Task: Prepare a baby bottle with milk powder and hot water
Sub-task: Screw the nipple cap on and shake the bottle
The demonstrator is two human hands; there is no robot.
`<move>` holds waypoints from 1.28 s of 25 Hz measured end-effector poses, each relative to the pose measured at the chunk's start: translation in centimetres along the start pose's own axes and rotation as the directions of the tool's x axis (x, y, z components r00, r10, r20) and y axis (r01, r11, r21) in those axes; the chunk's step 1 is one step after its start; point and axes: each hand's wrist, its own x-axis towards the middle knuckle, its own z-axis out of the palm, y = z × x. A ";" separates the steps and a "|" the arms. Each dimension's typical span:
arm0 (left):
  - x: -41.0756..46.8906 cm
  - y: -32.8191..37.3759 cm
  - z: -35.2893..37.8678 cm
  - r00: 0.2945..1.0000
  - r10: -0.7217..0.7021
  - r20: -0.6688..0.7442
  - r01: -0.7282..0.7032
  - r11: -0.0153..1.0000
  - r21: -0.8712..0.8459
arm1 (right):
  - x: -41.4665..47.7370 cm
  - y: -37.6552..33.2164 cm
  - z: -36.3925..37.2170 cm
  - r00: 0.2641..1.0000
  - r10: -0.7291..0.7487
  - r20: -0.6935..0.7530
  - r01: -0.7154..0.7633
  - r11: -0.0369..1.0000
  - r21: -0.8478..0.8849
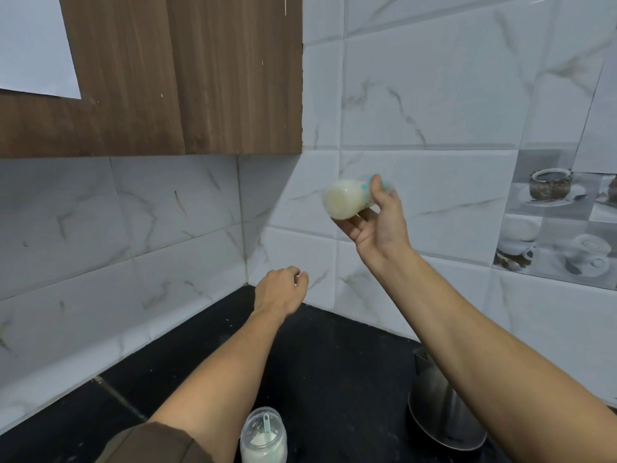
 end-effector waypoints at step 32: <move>-0.2 -0.1 -0.8 1.000 0.003 -0.015 -0.003 1.000 0.022 | -1.3 0.3 0.4 0.949 0.175 0.262 -0.105 0.959 -0.263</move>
